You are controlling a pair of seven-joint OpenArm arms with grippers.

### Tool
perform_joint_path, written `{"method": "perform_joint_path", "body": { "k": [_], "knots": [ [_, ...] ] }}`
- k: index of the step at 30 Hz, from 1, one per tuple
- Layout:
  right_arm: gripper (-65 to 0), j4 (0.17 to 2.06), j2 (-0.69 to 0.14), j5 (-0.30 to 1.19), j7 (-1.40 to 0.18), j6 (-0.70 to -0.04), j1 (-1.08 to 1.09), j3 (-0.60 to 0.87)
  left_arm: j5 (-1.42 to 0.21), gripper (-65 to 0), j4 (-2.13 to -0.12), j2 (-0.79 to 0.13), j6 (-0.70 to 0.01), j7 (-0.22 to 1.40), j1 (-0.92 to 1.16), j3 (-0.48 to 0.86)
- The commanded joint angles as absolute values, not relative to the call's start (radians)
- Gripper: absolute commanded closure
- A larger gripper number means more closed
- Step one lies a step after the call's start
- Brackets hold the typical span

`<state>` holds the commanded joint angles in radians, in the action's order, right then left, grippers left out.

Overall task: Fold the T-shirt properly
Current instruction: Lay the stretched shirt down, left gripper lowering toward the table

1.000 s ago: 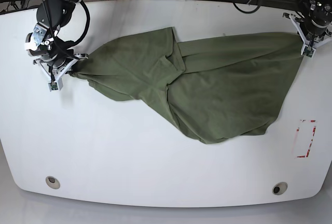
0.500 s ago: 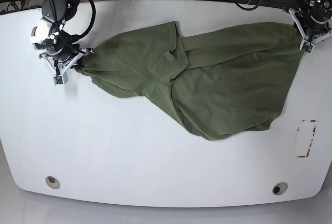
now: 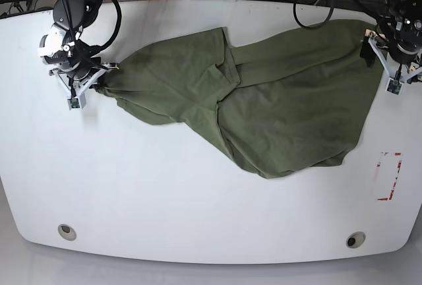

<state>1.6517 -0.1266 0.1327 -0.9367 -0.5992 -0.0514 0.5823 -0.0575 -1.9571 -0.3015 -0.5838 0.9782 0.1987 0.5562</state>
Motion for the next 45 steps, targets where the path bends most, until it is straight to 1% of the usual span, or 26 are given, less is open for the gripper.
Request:
{"method": "perform_joint_path", "body": {
  "k": [4,8,13,17,23,29,31,36,39,45],
  "knots": [
    [0.0,1.65,-0.117,0.133,-0.937,-0.599,-0.05,0.581,-0.058,-58.7,-1.84,-0.302,-0.584,0.978,0.084,0.555],
    [0.0,1.649,-0.11,0.13,-0.935,-0.599,-0.03,0.581,-0.058,-58.6,-1.669,-0.305,-0.584,0.972,-0.071,0.545],
    [0.0,1.649,-0.108,0.131,-0.935,-0.599,-0.025,0.581,-0.058,-58.5,-1.509,-0.308,-0.582,0.947,-0.186,0.522],
    [0.0,1.647,-0.108,0.133,-0.935,-0.599,-0.021,0.581,-0.058,-58.5,-1.409,-0.308,-0.582,0.883,-0.239,0.518],
    [0.0,1.647,-0.105,0.133,-0.935,-0.599,-0.004,0.572,-0.058,-58.5,-1.247,-0.308,-0.579,0.779,-0.309,0.44],
    [0.0,1.647,-0.111,0.133,-0.935,-0.599,0.001,0.568,-0.056,-58.5,-1.086,-0.308,-0.576,0.679,-0.369,0.432],
    [0.0,1.652,-0.11,0.133,-0.935,-0.599,0.002,0.568,-0.056,-58.5,-1.017,-0.308,-0.576,0.648,-0.395,0.407],
    [0.0,1.643,-0.113,0.133,-0.934,-0.599,0.002,0.57,-0.058,-58.5,-0.903,-0.331,-0.576,0.604,-0.432,0.381],
    [0.0,1.638,-0.113,0.133,-0.934,-0.599,0.012,0.57,-0.058,-58.5,-0.846,-0.329,-0.576,0.579,-0.463,0.361],
    [0.0,1.635,-0.113,0.133,-0.934,-0.599,0.016,0.57,-0.064,-58.5,-0.816,-0.326,-0.576,0.572,-0.478,0.318]
  ]
}}
